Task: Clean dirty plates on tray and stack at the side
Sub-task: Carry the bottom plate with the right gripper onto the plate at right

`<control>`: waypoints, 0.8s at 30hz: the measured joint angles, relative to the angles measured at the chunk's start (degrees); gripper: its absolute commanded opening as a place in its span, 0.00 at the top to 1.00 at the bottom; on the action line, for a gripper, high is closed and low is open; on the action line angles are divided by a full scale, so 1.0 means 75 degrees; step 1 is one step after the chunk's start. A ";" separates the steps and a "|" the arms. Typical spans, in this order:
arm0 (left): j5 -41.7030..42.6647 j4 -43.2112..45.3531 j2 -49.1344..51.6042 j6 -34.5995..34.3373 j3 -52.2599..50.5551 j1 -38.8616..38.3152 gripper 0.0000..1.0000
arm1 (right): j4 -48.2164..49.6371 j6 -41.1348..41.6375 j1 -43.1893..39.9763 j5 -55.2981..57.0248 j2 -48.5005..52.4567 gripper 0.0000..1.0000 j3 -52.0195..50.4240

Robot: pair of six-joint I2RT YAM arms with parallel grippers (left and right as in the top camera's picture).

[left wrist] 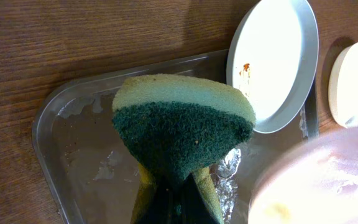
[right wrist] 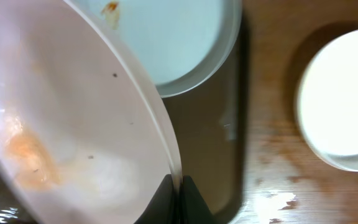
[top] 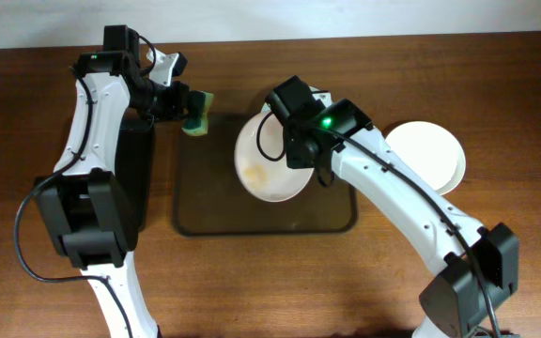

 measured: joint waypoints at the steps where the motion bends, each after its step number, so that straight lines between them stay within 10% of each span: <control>1: -0.0023 -0.0003 0.0000 0.0000 0.0000 -0.0020 0.99 | -0.0216 -0.0015 0.0137 0.0664 -0.0006 0.96 0.0038; 13: -0.0265 -0.0073 0.0000 0.0000 0.0000 -0.0023 0.99 | -0.0688 -0.0122 0.2742 0.7895 -0.0009 0.96 0.0050; 20: -0.0312 -0.0087 0.0000 0.0000 0.0000 -0.0026 0.99 | -0.0691 -0.0111 0.2841 0.8303 -0.0009 0.96 0.0050; 24: -0.0335 -0.0090 0.0000 0.0000 0.0000 -0.0026 0.99 | -0.0691 -0.0023 0.2343 0.5980 -0.0009 0.96 0.0058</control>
